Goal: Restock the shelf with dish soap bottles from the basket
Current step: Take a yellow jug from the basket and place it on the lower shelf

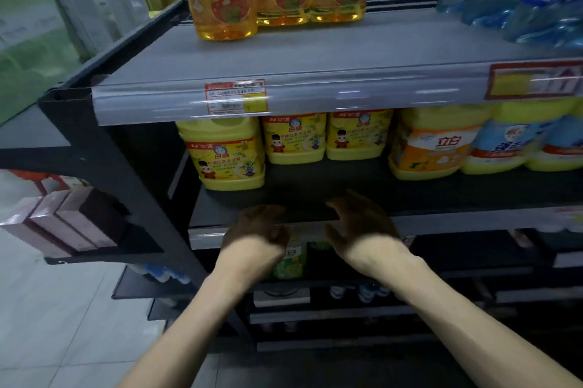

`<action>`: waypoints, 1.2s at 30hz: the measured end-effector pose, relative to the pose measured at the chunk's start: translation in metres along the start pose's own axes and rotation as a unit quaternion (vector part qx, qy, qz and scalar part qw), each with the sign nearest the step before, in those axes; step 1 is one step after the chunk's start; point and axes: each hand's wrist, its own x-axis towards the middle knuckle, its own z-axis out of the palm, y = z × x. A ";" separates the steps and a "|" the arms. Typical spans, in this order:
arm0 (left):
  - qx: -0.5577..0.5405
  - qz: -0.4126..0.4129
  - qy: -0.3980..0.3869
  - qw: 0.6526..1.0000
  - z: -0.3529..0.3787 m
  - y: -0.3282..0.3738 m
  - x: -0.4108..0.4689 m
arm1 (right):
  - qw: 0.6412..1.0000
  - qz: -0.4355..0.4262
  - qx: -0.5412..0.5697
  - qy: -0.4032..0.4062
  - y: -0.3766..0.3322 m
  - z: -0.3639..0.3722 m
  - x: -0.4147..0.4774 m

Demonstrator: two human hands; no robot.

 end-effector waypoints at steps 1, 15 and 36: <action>0.016 -0.002 -0.002 1.000 0.003 0.017 -0.002 | 1.000 -0.001 -0.006 0.009 0.012 -0.004 -0.009; 0.141 0.128 -0.175 0.966 0.175 0.287 -0.024 | 0.989 0.119 -0.088 0.026 0.268 -0.050 -0.172; 0.191 0.422 -0.364 0.808 0.436 0.597 -0.037 | 0.890 0.455 -0.015 0.028 0.558 -0.048 -0.361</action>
